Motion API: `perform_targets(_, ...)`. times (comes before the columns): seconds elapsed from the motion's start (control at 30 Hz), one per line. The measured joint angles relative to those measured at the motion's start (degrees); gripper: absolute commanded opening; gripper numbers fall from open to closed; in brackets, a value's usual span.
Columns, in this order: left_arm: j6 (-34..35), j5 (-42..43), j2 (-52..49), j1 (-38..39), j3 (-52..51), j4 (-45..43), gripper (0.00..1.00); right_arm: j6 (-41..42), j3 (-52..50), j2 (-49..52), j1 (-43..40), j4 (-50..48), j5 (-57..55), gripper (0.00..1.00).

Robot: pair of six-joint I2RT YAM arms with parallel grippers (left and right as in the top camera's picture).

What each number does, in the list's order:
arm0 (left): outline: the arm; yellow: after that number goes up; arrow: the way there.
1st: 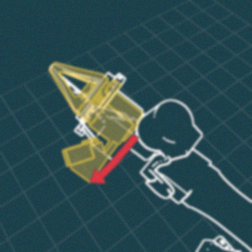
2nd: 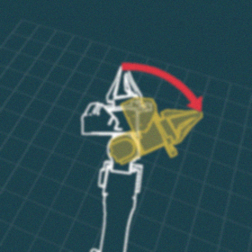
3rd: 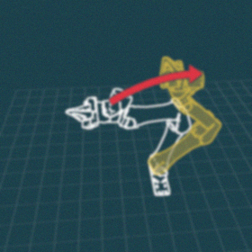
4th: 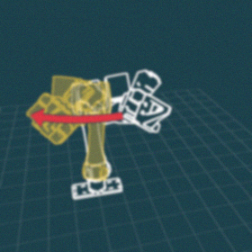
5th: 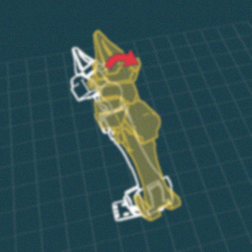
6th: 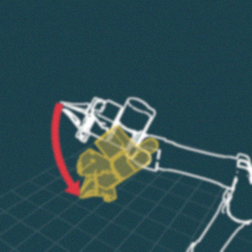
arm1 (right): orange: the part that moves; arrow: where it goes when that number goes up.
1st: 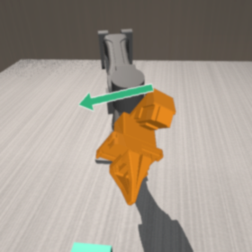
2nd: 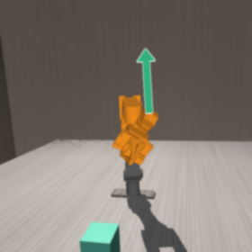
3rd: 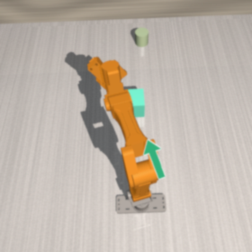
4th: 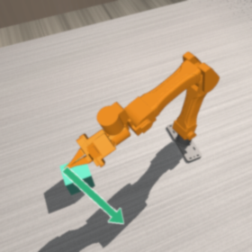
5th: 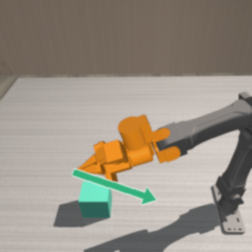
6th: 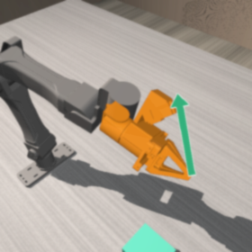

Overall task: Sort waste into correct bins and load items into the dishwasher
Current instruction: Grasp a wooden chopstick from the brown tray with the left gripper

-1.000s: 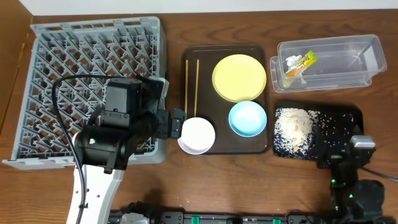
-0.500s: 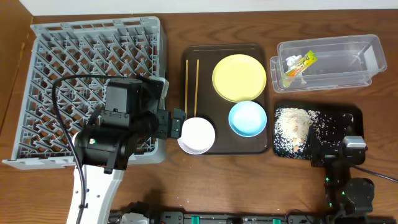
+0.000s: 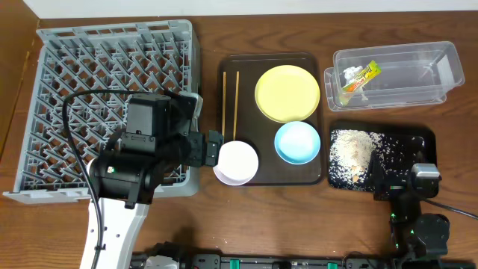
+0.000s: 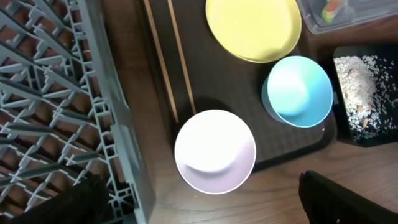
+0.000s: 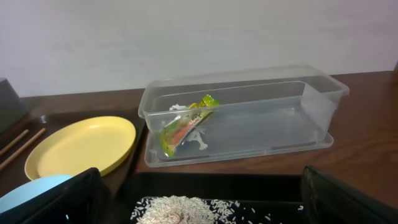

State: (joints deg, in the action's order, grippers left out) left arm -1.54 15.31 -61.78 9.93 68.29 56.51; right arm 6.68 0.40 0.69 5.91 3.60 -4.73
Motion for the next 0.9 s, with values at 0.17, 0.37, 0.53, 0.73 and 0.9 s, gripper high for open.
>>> perform_targets(0.17, 0.0, 5.4, -0.1, 0.0, 0.0, -4.7, 0.98, 0.0, 0.0, 0.0, 0.0, 0.0, 0.0, 0.99)
perform_targets(0.37, 3.5, 11.1, -4.4, 1.7, 0.0, -17.1, 0.92, 0.0, 0.0, 0.0, 0.0, 0.0, 0.0, 0.99)
perform_targets(0.53, 7.6, 5.3, -15.8, 5.7, 1.8, -17.8, 0.79, 0.0, 0.0, 0.0, 0.0, 0.0, 0.0, 0.99)
perform_targets(0.73, 9.7, -6.3, -32.6, 8.4, 5.0, -20.3, 0.60, 0.0, 0.0, 0.0, 0.0, 0.0, 0.0, 0.99)
perform_targets(0.9, 10.3, -9.6, -43.3, 8.5, 5.2, -26.0, 0.49, 0.0, 0.0, 0.0, 0.0, 0.0, 0.0, 0.99)
